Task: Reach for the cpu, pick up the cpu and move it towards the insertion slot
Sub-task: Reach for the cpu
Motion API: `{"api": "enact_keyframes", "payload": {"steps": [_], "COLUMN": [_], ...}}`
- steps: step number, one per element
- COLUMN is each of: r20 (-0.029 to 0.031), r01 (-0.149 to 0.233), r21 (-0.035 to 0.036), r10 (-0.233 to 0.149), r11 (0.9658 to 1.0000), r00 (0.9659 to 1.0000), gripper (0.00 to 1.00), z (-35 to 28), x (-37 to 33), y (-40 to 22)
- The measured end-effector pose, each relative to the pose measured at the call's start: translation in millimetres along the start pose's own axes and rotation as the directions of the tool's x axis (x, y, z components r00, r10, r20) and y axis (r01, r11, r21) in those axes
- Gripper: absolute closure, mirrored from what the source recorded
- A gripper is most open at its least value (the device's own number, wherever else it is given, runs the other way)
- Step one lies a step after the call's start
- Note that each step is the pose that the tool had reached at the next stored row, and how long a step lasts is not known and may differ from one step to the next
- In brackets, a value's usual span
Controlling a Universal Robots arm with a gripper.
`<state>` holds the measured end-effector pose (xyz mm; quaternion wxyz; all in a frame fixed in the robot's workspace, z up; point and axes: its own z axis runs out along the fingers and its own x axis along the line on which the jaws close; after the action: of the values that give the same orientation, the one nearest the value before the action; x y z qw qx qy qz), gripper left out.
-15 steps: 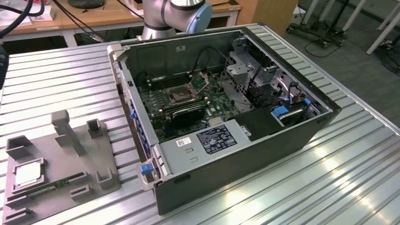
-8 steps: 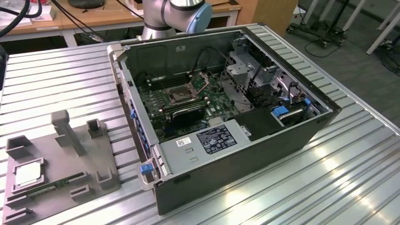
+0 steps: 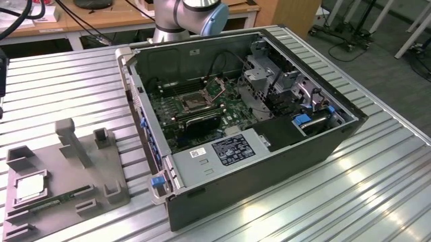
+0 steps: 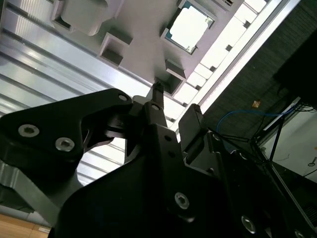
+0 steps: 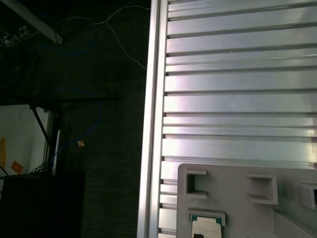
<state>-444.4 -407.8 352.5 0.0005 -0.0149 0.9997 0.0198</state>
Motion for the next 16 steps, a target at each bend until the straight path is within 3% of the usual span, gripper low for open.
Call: {"api": "enact_keyframes", "payload": {"steps": [5, 6, 7, 13, 14, 16], "r20": [0.0002, 0.0004, 0.0008, 0.0011, 0.0010, 0.0009], "r01": [0.000, 0.000, 0.001, 0.007, 0.008, 0.010], "r21": [-0.0001, -0.0001, 0.0000, 0.0000, 0.0000, 0.0000], "r10": [0.000, 0.000, -0.001, -0.007, -0.008, -0.010], "r11": [1.0000, 1.0000, 1.0000, 1.0000, 1.0000, 1.0000], "r00": [1.0000, 1.0000, 1.0000, 1.0000, 1.0000, 1.0000], "gripper": [0.59, 0.53, 0.53, 0.51, 0.45, 0.45], "z": [1.5, 2.2, 3.2, 13.2, 15.0, 18.5], "x": [0.3, 0.5, 0.9, 4.9, 5.5, 6.7], "y": [-0.6, -1.2, -2.0, -6.7, -7.3, -8.5]}}
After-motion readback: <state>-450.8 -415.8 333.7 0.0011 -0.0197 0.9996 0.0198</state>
